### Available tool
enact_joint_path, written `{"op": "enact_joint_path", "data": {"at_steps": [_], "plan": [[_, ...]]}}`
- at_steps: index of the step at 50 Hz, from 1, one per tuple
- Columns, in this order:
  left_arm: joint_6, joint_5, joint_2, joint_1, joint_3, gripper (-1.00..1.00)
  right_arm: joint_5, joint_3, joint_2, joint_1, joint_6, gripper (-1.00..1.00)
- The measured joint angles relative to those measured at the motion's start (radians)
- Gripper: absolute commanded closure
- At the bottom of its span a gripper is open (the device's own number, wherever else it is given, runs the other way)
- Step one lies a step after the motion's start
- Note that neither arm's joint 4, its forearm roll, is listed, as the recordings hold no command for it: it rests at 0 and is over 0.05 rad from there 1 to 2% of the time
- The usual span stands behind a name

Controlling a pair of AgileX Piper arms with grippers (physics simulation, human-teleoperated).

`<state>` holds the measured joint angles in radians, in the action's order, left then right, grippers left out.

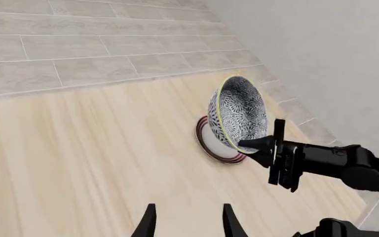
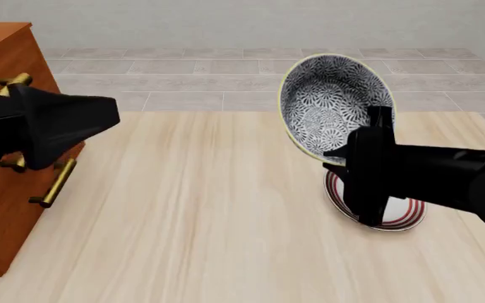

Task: Put the bowl on top of the cabinet.

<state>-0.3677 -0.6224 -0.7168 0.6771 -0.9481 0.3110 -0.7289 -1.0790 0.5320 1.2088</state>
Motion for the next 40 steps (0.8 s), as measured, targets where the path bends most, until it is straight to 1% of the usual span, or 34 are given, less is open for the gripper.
{"op": "enact_joint_path", "data": {"at_steps": [7, 17, 24, 40], "plan": [[-0.024, -0.012, -0.035, 0.011, -0.047, -1.0, -0.001, 0.009, 0.008, 0.009, -0.001, 1.0], [-0.04, -0.015, -0.087, 0.002, -0.101, -1.0, -0.002, 0.018, 0.018, 0.018, -0.001, 1.0], [-0.069, -0.006, -0.125, 0.006, -0.116, -1.0, -0.007, 0.031, 0.024, 0.024, -0.002, 1.0], [-0.085, 0.026, -0.199, 0.032, -0.12, -1.0, -0.024, 0.047, 0.02, 0.047, -0.008, 1.0]]}}
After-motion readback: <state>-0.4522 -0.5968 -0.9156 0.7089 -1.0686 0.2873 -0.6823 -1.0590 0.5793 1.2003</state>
